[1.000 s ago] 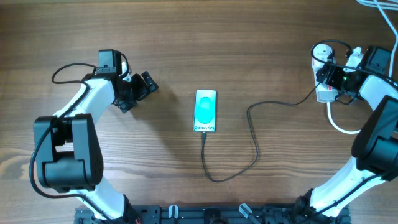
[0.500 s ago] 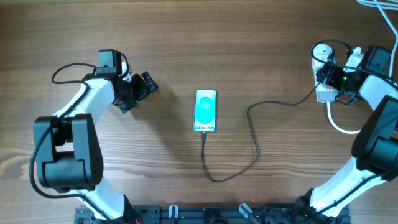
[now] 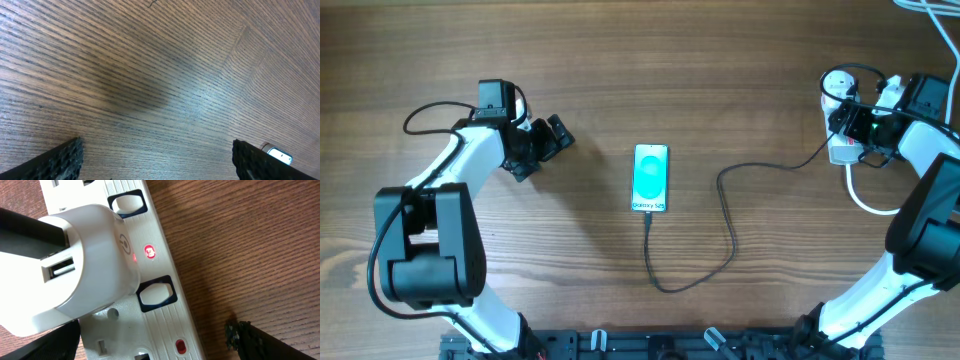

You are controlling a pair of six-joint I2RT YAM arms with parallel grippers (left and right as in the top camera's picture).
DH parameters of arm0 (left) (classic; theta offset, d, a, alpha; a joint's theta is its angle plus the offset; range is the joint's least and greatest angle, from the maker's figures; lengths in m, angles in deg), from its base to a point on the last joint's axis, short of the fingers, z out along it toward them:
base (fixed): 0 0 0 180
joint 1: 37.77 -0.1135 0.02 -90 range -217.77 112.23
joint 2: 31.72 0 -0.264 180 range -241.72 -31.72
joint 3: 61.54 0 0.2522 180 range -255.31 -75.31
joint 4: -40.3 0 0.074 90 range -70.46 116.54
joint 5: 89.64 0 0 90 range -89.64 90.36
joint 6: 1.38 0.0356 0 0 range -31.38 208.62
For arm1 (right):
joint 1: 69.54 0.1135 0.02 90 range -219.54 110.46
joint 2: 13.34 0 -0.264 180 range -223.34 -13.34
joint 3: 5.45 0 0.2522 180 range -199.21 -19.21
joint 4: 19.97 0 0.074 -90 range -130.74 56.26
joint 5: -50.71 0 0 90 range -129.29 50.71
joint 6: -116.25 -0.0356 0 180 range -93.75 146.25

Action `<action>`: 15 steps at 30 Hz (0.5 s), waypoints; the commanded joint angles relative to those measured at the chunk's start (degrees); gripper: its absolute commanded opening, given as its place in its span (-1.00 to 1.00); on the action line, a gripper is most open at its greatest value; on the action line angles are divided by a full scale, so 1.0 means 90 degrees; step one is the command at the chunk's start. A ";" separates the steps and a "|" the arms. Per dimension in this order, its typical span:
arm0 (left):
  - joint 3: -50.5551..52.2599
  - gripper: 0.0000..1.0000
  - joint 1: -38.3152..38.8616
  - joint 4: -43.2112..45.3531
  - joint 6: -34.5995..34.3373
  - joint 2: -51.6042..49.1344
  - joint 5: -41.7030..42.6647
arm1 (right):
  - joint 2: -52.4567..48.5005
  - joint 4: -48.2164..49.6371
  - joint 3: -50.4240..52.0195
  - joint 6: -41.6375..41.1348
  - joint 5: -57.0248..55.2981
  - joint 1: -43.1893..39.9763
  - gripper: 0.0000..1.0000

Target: Plug charger to phone and switch on socket

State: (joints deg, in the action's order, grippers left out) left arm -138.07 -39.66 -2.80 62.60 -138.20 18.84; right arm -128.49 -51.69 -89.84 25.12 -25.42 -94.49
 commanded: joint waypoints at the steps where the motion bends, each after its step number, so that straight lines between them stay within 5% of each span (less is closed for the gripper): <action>1: 0.0199 1.00 -0.0083 -0.0102 0.0012 -0.0243 -0.0350 | -0.0452 0.0476 -0.0019 -0.0379 -0.0556 -0.0005 1.00; 15: 0.0199 1.00 -0.0083 -0.0102 0.0012 -0.0243 -0.0350 | -0.0274 0.0471 -0.0019 -0.0379 -0.0556 -0.0005 1.00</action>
State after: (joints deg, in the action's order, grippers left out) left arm -138.07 -39.66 -2.80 62.60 -138.20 18.84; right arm -128.45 -51.67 -89.84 25.12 -25.42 -94.49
